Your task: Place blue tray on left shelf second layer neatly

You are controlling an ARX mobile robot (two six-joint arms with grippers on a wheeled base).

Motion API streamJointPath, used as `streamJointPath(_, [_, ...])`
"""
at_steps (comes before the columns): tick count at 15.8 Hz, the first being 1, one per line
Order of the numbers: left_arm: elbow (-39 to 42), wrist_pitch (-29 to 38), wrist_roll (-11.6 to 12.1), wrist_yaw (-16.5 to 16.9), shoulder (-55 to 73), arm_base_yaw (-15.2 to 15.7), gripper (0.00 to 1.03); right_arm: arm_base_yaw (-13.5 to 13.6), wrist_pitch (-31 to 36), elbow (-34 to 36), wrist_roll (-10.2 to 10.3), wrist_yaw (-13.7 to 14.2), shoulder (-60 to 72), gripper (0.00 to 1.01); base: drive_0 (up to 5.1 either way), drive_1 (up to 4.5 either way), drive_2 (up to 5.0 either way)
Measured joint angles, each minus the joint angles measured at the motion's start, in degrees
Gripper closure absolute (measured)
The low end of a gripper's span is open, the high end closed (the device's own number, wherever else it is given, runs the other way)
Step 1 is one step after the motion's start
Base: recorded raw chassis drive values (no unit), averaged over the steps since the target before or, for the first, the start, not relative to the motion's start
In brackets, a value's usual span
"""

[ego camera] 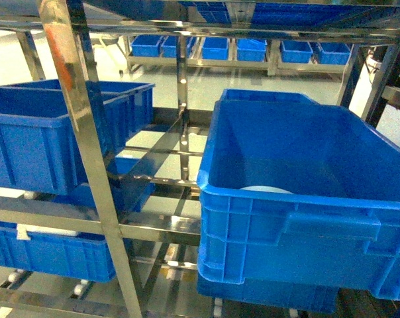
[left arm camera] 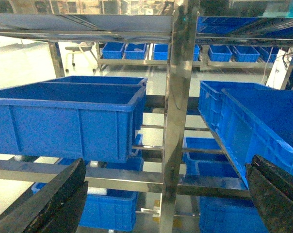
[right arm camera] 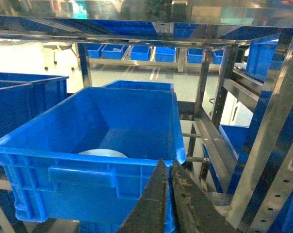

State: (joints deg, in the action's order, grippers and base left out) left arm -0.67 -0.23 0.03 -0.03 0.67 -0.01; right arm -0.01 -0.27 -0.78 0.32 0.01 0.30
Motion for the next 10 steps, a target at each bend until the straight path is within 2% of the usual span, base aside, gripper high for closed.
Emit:
streamJointPath(1, [0.0,0.0,0.0,0.0,0.0,0.0,0.05,0.0,0.0,0.0,-0.11,0.0,0.0,0.89,0.0,0.0,0.0])
streamJointPath(7, [0.0,0.0,0.0,0.0,0.0,0.0,0.05,0.0,0.0,0.0,-0.11,0.0,0.0,0.07,0.0,0.0,0.0])
streamJointPath(8, [0.0,0.0,0.0,0.0,0.0,0.0,0.05,0.0,0.0,0.0,-0.09,0.0,0.0,0.02,0.0,0.0,0.0])
streamJointPath(10, [0.0,-0.02,0.0,0.0,0.0,0.0,0.05,0.0,0.0,0.0,-0.13,0.0,0.0,0.03,0.0,0.0,0.0])
